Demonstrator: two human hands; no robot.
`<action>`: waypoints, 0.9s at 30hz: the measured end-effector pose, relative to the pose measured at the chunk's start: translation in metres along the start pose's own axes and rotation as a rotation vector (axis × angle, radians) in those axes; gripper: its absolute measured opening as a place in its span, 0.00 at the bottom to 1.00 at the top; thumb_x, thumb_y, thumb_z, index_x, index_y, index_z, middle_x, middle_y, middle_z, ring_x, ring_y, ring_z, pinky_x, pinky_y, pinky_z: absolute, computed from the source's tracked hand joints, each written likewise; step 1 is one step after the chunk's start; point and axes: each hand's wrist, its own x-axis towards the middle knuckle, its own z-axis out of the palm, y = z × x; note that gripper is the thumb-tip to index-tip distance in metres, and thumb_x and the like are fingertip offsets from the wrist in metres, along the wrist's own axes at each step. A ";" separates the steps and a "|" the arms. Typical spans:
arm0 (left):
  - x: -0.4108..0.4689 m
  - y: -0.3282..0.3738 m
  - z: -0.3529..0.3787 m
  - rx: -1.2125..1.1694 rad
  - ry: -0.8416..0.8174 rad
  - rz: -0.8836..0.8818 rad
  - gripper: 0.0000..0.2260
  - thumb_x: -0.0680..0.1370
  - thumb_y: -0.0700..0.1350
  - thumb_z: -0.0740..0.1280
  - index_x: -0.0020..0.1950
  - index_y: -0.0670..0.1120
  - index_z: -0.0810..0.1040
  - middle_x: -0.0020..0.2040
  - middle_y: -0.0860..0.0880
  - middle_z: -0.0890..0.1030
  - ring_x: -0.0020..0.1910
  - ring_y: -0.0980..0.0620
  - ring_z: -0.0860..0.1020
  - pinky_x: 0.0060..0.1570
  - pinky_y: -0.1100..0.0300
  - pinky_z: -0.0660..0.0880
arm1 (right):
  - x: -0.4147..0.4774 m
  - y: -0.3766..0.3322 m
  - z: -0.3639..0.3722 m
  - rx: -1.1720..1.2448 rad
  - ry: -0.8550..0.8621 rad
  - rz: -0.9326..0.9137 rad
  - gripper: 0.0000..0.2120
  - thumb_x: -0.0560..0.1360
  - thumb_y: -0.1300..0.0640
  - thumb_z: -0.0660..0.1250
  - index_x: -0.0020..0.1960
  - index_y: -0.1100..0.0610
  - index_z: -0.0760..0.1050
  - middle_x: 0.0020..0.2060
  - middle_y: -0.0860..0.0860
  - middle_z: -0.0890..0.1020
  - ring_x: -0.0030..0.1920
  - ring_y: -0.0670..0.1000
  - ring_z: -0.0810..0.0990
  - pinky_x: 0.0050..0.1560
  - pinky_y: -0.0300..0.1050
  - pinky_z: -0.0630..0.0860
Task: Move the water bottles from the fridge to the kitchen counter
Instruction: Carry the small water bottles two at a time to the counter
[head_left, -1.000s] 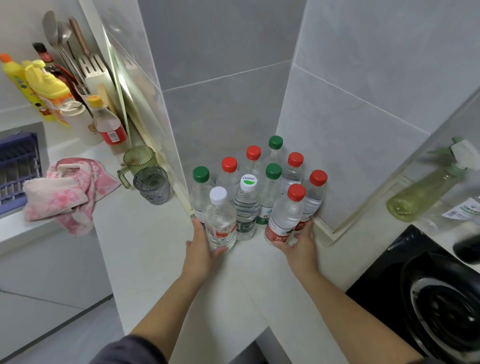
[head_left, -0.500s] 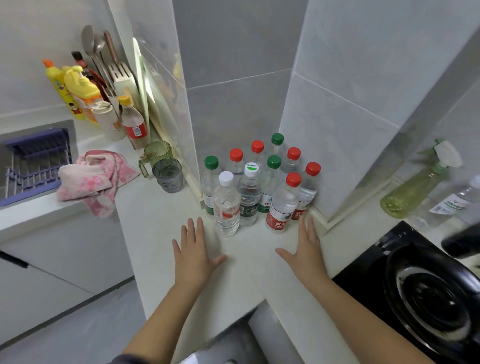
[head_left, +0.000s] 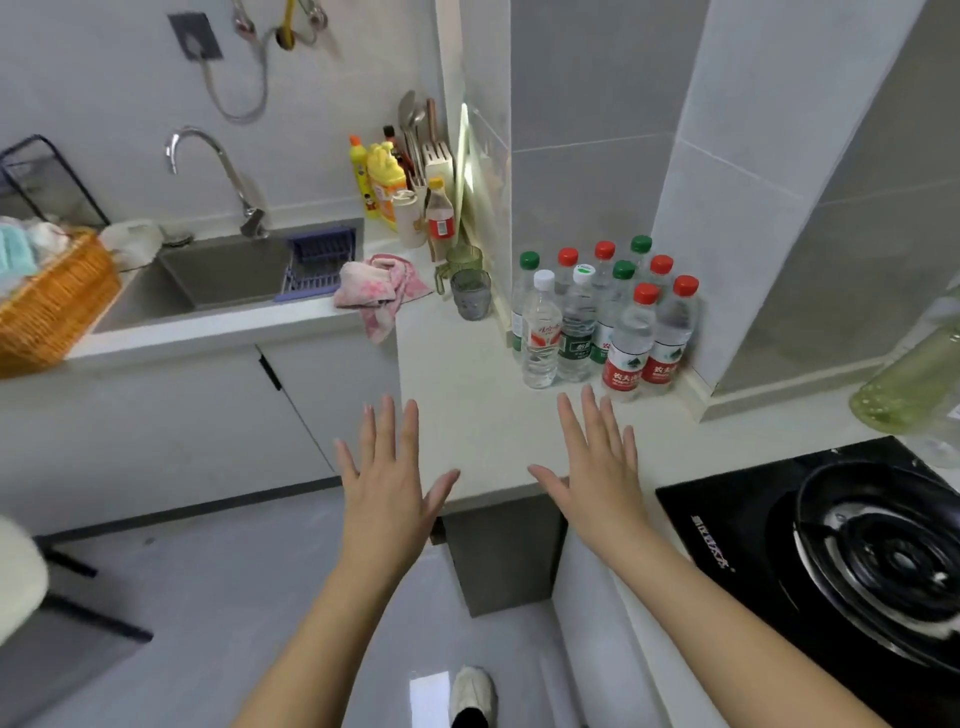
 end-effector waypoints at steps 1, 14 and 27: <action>-0.011 -0.006 -0.010 0.003 0.021 -0.018 0.38 0.77 0.67 0.48 0.79 0.49 0.39 0.79 0.47 0.37 0.77 0.45 0.36 0.75 0.40 0.42 | -0.005 -0.012 -0.003 0.006 0.007 -0.044 0.41 0.78 0.35 0.55 0.79 0.48 0.36 0.79 0.52 0.36 0.78 0.55 0.35 0.77 0.59 0.40; -0.193 -0.136 -0.119 0.084 0.260 -0.407 0.37 0.76 0.65 0.48 0.79 0.46 0.51 0.80 0.44 0.49 0.79 0.44 0.43 0.74 0.38 0.47 | -0.078 -0.226 -0.007 0.163 -0.015 -0.620 0.40 0.78 0.34 0.54 0.79 0.47 0.36 0.79 0.50 0.37 0.77 0.53 0.32 0.76 0.57 0.38; -0.512 -0.299 -0.221 0.230 0.385 -0.745 0.37 0.76 0.64 0.50 0.79 0.45 0.52 0.80 0.44 0.48 0.78 0.44 0.43 0.74 0.38 0.46 | -0.335 -0.494 -0.010 0.294 -0.060 -1.027 0.39 0.79 0.38 0.57 0.80 0.49 0.41 0.80 0.52 0.41 0.79 0.55 0.37 0.77 0.60 0.43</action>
